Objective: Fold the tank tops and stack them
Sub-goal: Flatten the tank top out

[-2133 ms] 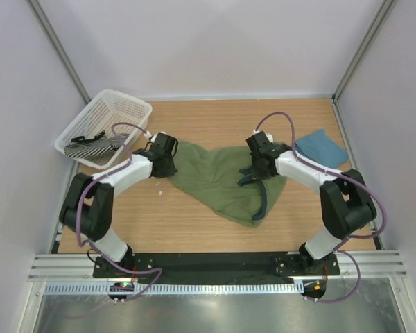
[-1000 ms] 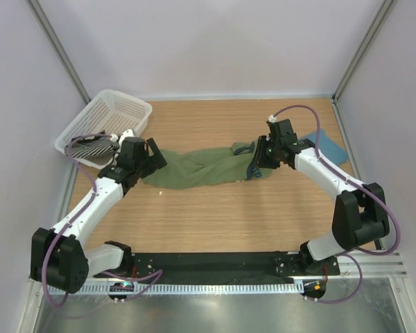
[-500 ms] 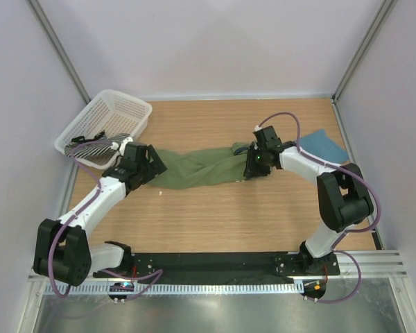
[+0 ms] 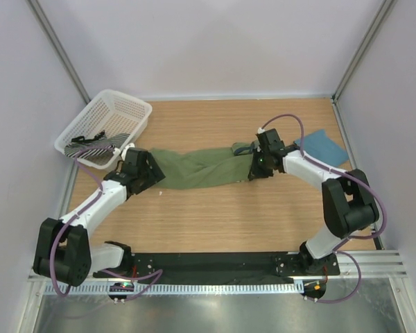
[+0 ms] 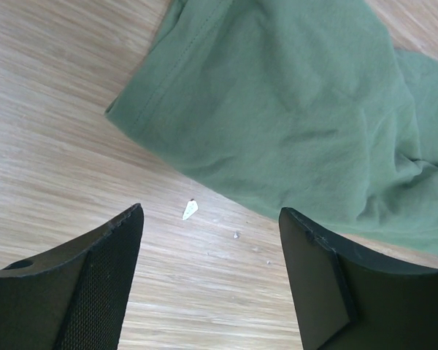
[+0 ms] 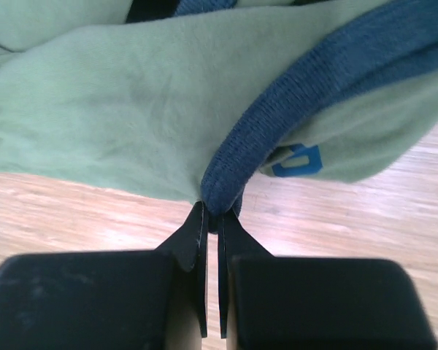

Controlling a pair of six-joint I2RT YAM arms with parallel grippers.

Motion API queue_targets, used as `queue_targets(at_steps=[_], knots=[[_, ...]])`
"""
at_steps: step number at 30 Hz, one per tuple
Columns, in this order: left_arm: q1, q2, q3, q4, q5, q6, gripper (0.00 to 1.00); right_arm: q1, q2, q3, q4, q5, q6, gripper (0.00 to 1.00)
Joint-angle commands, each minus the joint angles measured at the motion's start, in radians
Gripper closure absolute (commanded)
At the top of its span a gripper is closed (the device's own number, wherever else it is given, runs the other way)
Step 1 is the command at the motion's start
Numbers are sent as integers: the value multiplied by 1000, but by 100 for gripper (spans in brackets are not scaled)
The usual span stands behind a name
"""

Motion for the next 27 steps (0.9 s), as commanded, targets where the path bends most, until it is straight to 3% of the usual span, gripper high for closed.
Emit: queue_targets(at_steps=[1, 5, 13, 24, 27], knots=[[4, -11, -14, 35, -7, 21, 26, -42, -106, 4, -12, 22, 2, 99], [4, 24, -13, 32, -69, 22, 33, -65, -106, 7, -20, 7, -11, 99], [4, 110, 63, 9, -139, 21, 56, -76, -94, 4, -12, 10, -4, 99], [32, 222, 90, 4, -220, 7, 58, -79, -94, 9, -9, -6, -8, 99], [38, 262, 104, 15, -206, 4, 68, -79, -94, 9, -9, -7, -9, 99]])
